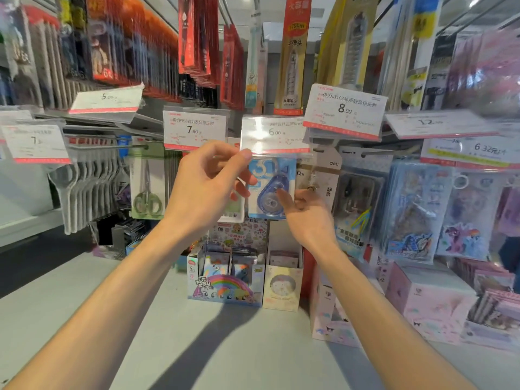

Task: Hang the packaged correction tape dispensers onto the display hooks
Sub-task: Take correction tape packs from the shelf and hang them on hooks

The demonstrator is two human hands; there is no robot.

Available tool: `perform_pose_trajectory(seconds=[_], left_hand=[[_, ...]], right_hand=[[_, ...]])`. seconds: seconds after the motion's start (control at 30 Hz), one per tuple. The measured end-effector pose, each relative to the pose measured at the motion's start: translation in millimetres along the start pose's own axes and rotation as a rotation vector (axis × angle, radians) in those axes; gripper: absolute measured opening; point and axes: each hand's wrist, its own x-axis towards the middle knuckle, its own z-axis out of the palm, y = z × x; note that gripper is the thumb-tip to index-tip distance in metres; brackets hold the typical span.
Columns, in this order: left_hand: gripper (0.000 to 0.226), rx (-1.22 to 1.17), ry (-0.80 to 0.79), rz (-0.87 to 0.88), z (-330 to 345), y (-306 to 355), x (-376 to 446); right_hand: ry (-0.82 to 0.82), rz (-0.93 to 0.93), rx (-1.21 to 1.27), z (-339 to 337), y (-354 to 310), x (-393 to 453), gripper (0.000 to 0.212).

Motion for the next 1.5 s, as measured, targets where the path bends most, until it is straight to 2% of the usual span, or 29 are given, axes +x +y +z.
perform_pose_trajectory(seconds=[0.1,0.3,0.43,0.5,0.53,0.6,0.7,0.83,0.9,0.97,1.07,1.13,1.2,1.27,1.33,1.43,1.5], left_hand=[[0.019,0.049,-0.009,-0.013,-7,-9,-8],[0.007,0.224,0.128,-0.065,-32,-47,-22],[0.045,0.319,0.237,-0.116,-46,-75,-7],[0.065,0.335,0.225,-0.166,-51,-89,7],[0.073,0.319,0.188,-0.191,-54,-96,14],[0.090,0.289,0.062,-0.252,-55,-109,24],[0.107,0.256,-0.067,-0.343,-52,-121,33],[0.112,0.197,-0.112,-0.348,-52,-125,35],[0.108,0.195,-0.103,-0.284,-55,-124,35],[0.097,0.110,-0.076,-0.211,-58,-129,34],[0.074,0.075,-0.087,-0.167,-65,-134,35],[0.070,0.064,-0.090,-0.152,-65,-134,34],[0.071,0.064,-0.081,-0.147,-62,-131,33],[0.072,0.087,-0.072,-0.144,-58,-129,32],[0.072,0.098,-0.063,-0.141,-57,-129,32],[0.086,0.148,-0.059,-0.177,-59,-128,28],[0.088,0.178,-0.049,-0.201,-57,-130,25]], right_hand=[[-0.071,-0.002,0.044,-7,12,-1,0.026],[-0.156,-0.035,0.223,-15,21,-9,0.068],[-0.229,-0.018,0.320,-3,18,-6,0.085],[-0.240,-0.012,0.346,4,14,-3,0.088],[-0.224,-0.006,0.354,9,15,-1,0.082],[-0.174,-0.023,0.376,18,16,2,0.057],[-0.070,-0.051,0.376,32,15,6,0.057],[0.000,-0.085,0.325,40,9,13,0.048],[0.011,-0.074,0.306,40,8,15,0.040],[0.011,-0.059,0.275,39,5,13,0.037],[0.042,-0.008,0.231,38,0,13,0.047],[0.066,0.006,0.191,35,0,14,0.032],[0.066,0.003,0.191,32,1,12,0.028],[0.051,-0.015,0.235,26,2,7,0.040],[0.033,-0.019,0.292,16,0,1,0.042],[0.003,-0.032,0.303,4,1,-9,0.047],[0.013,-0.044,0.296,1,1,-13,0.048]])
